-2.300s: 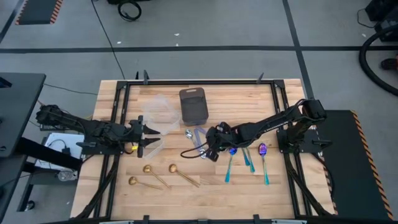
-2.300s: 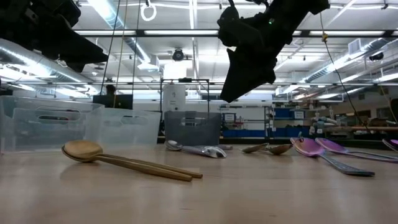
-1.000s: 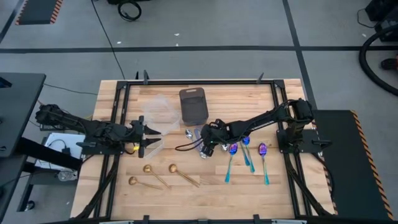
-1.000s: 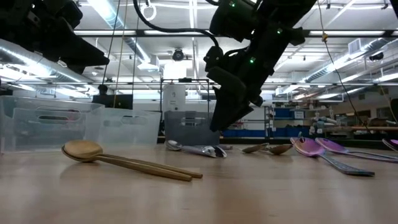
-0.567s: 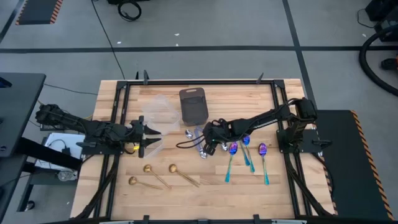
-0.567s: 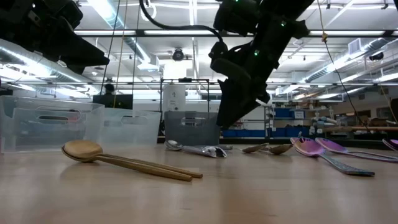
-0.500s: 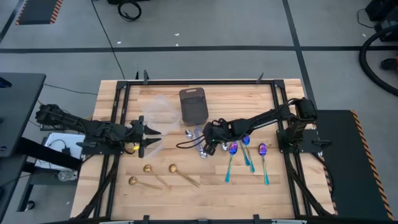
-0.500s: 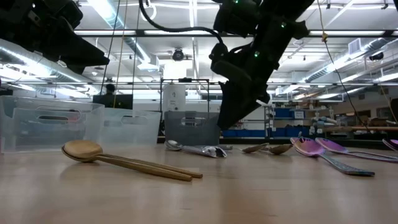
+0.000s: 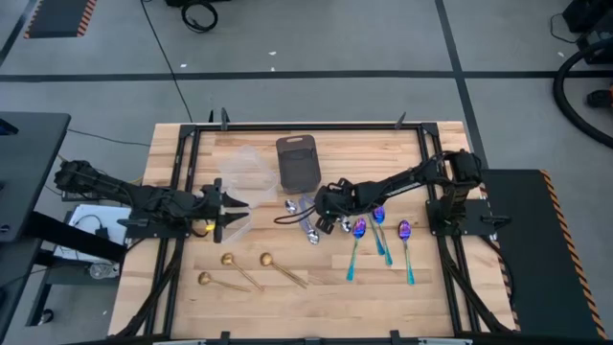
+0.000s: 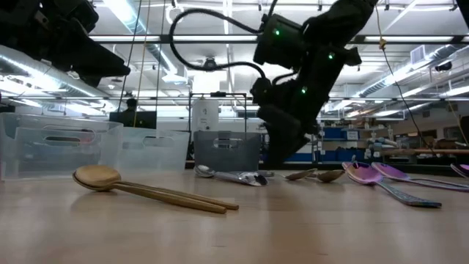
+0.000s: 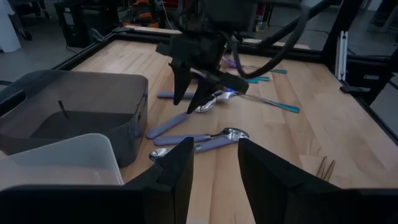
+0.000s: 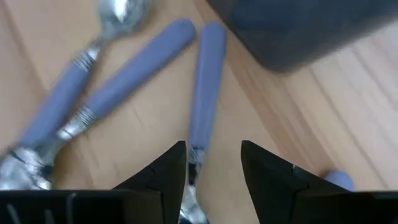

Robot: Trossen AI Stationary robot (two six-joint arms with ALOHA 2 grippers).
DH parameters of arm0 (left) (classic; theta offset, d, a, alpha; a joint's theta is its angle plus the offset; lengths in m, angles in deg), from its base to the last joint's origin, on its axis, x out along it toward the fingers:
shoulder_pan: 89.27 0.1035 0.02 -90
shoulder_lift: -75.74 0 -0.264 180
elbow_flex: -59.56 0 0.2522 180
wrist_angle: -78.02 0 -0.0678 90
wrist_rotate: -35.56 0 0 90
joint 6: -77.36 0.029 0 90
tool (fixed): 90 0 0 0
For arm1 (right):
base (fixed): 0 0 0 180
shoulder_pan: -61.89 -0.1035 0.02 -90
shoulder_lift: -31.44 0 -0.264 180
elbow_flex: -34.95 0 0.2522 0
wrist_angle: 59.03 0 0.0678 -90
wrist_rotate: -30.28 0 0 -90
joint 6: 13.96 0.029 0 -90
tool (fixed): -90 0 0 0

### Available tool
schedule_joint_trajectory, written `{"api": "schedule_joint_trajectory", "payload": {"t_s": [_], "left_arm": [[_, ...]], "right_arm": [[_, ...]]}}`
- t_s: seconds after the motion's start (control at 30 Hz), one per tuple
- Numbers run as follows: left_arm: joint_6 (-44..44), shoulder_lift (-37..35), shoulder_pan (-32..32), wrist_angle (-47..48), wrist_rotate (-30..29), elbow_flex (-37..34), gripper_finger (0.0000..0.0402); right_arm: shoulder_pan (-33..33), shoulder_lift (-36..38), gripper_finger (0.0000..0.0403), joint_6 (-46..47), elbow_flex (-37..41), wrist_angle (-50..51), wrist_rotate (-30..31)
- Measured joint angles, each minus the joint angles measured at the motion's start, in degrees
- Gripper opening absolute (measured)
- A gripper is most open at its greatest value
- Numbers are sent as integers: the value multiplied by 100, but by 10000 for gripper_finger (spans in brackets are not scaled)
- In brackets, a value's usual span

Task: Sort silverware by color (type)
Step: Put the purple spoon into the black transparent bin

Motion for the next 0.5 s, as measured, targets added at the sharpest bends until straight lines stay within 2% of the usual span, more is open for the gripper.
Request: {"api": "schedule_joint_trajectory", "payload": {"t_s": [0.37,0.5], "left_arm": [[15,0,0,-50,0,0,133],[14,-2,0,-67,-1,0,133]], "right_arm": [[-5,22,155,11,521,-582,31],[-5,21,131,59,525,-596,10]]}}
